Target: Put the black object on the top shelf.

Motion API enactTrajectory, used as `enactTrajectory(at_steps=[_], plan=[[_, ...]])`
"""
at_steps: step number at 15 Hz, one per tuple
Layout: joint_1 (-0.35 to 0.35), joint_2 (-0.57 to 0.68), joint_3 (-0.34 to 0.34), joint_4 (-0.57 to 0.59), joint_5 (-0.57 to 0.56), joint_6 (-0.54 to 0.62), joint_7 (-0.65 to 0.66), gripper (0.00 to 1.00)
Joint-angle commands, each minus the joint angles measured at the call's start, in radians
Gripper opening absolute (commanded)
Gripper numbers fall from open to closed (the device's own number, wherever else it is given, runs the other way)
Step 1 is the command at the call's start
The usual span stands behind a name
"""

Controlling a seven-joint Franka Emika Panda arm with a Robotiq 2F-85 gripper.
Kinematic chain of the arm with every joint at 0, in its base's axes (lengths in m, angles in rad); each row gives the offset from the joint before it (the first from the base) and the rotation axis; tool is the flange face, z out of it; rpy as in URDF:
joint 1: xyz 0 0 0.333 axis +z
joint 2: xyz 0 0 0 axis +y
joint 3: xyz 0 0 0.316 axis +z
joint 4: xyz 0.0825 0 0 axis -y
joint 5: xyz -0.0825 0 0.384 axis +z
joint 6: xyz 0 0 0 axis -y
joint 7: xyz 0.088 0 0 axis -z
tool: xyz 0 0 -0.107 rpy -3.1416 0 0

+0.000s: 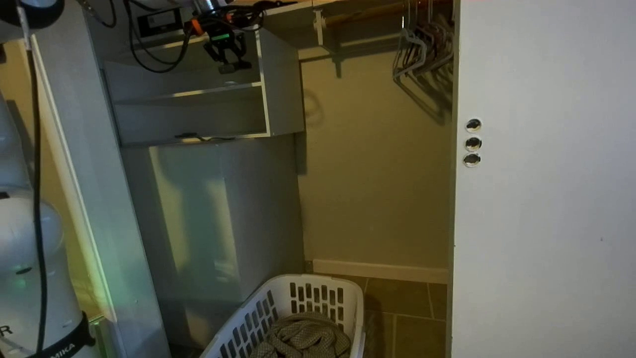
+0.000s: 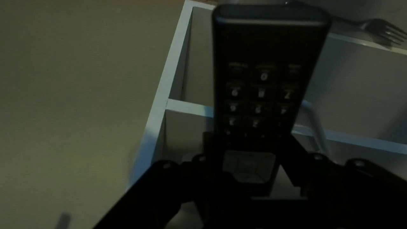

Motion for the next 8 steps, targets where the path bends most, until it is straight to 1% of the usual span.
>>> enactTrajectory(at_steps=[1, 8], plan=[[0.012, 0.076, 0.017, 0.096, -0.055, 0.026, 0.019, 0.28], [0.032, 0.154, 0.029, 0.161, -0.076, 0.098, 0.006, 0.28]])
